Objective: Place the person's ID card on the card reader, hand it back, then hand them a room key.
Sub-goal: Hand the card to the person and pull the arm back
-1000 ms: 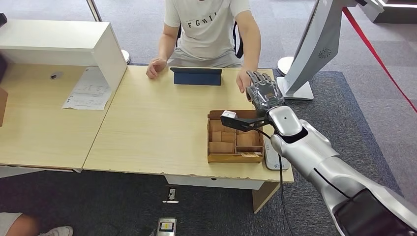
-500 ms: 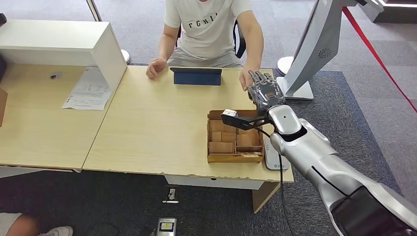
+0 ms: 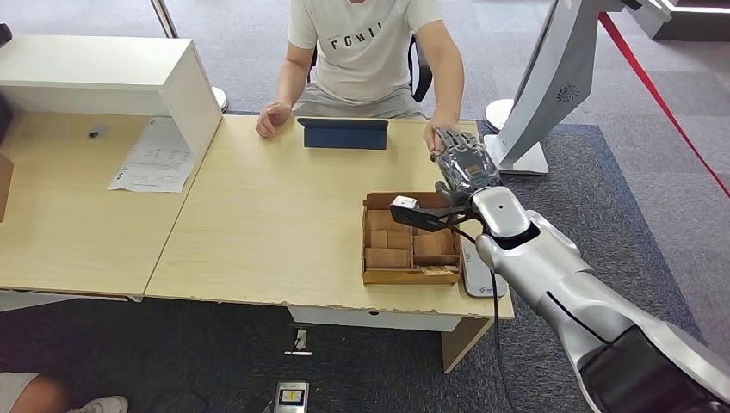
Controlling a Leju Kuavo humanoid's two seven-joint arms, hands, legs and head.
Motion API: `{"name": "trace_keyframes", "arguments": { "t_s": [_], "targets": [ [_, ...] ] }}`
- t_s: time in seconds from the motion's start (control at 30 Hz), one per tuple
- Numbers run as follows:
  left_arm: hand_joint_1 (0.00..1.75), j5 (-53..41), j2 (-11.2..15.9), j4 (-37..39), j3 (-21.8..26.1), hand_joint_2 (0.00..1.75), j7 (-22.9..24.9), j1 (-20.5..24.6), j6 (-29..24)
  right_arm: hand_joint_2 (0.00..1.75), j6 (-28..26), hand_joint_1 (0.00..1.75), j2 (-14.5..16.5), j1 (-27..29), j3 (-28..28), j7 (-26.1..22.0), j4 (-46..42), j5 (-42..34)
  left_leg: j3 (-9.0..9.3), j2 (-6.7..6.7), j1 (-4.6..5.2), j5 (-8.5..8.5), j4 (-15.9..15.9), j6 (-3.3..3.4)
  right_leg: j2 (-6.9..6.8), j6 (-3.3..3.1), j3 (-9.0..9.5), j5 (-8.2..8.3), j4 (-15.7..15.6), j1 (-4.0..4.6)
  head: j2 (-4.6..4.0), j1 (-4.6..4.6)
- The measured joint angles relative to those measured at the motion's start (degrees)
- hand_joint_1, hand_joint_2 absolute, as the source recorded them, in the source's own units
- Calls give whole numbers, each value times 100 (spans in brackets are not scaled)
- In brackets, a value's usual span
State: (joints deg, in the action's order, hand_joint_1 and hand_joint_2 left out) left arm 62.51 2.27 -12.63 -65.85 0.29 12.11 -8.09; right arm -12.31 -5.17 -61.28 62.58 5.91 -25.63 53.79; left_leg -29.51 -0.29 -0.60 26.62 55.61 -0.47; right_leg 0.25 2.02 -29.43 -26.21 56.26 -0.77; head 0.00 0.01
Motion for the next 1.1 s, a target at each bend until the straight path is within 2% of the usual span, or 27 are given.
{"name": "trace_keyframes", "arguments": {
  "t_s": [0.53,0.7,0.83,1.1],
  "targets": [
    [0,24,0,0,0,0,5,-13,-31,0,-169,0,47,20,-1,-1,31,86,-1,0,0,0,0,0,0,1,0,1,-1,0,0,-1],
    [0,62,0,0,0,0,4,-34,-57,0,-633,0,8,60,-59,28,-12,-36,0,0,0,0,1,0,0,1,0,1,-1,0,0,0],
    [0,84,0,0,0,0,-2,-85,-90,0,-1033,0,-161,138,-215,34,-219,-268,-1,0,0,0,3,0,0,1,0,1,-2,0,0,-1],
    [0,181,4,0,1,0,-80,-169,-131,0,-1212,0,-678,410,-579,11,-966,-614,0,0,1,1,6,1,1,3,-1,2,-7,-1,0,-1]
  ]
}}
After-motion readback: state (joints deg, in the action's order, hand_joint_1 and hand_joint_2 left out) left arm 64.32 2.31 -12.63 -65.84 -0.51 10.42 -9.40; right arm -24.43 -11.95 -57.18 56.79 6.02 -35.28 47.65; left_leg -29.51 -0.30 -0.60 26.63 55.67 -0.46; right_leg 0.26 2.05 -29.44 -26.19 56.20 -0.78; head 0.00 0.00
